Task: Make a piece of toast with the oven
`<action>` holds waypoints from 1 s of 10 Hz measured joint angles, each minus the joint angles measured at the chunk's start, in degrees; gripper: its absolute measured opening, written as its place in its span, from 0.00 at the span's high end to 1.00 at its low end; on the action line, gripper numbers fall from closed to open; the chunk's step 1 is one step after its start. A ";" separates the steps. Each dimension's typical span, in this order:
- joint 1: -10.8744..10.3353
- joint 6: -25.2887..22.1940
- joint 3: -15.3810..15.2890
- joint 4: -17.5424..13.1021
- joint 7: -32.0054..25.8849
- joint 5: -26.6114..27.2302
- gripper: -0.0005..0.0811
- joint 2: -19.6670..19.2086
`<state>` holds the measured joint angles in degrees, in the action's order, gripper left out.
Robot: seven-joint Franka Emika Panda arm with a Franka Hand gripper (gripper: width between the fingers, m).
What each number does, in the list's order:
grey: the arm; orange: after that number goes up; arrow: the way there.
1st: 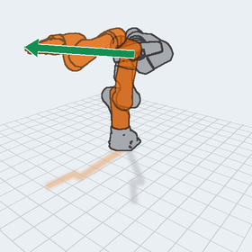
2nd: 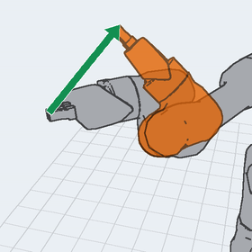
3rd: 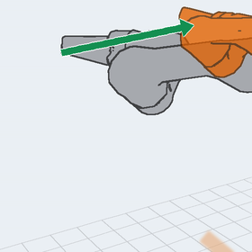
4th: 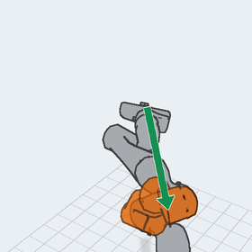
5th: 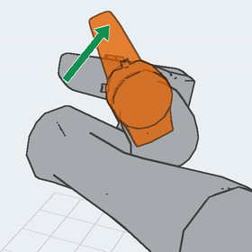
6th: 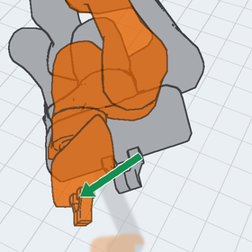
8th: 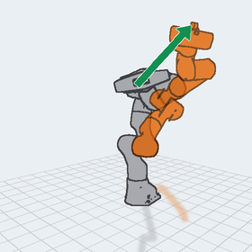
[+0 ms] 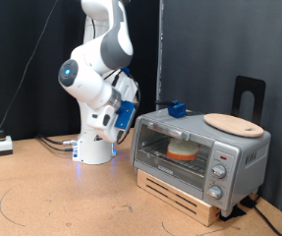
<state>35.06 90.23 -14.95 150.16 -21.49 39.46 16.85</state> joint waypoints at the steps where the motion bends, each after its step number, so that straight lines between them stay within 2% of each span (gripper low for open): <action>1: -0.02 -0.13 -0.05 0.04 -0.10 0.00 0.00 0.00; 4: 1.51 -2.47 2.26 -2.87 -0.02 -1.23 0.00 -3.37; 8: 4.52 -0.97 6.15 -8.10 -0.49 0.51 0.00 -10.02; 10: 4.94 -0.76 6.51 -8.83 -0.47 1.08 0.00 -11.28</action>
<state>40.00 89.47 -8.44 141.34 -21.96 40.54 5.57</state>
